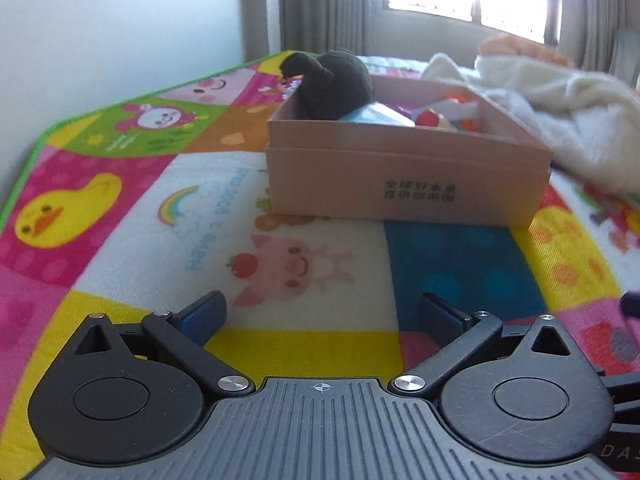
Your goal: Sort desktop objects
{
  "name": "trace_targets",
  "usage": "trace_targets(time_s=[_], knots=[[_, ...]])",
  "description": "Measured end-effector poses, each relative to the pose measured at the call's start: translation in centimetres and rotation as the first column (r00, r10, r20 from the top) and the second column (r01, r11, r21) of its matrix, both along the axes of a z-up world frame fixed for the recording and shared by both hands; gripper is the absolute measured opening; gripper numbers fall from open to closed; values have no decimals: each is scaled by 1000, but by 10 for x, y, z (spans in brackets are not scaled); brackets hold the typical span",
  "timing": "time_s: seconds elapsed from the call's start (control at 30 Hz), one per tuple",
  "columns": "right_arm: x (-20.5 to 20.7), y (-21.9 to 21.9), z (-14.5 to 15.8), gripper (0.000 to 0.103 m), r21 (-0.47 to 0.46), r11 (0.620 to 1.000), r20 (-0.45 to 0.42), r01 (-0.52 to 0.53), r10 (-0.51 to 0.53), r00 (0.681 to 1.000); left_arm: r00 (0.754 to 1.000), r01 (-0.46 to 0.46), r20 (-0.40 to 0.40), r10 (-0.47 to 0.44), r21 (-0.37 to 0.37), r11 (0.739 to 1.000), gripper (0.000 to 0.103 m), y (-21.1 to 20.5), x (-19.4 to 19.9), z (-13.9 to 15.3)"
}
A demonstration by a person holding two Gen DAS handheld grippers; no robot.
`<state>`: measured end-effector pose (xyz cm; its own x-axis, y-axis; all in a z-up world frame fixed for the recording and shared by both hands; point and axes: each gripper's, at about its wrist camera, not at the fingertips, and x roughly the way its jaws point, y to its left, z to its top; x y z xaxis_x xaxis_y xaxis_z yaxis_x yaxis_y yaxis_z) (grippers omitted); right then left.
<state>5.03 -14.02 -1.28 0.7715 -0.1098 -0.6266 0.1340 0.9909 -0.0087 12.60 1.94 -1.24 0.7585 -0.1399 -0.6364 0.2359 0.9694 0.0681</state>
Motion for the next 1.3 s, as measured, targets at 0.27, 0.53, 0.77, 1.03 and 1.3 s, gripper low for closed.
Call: trace_targets(time_s=[0.27,0.53,0.77,1.03,1.3], knots=[[0,0,0,103,-1,1000,-2,1,-1,1000,1000,-1,-4,0,-36,999,103,4,1,0],[0,0,0,103,0,1000,-2,1,-1,1000,1000,-1,2,1,-14,1000,103,0,0,0],[0,0,0,103,-2,1000,-2,1,-1,1000,1000,-1,4,1,-7,1000,103,0,0,0],[0,1,0,103,-2,1000,-2,1,-1,1000,1000,-2,10,2,4,1000,103,-2,-1,0],[0,1,0,103,-2,1000,-2,2,-2,1000,1000,-2,7,2,1,1000,103,-1,0,1]])
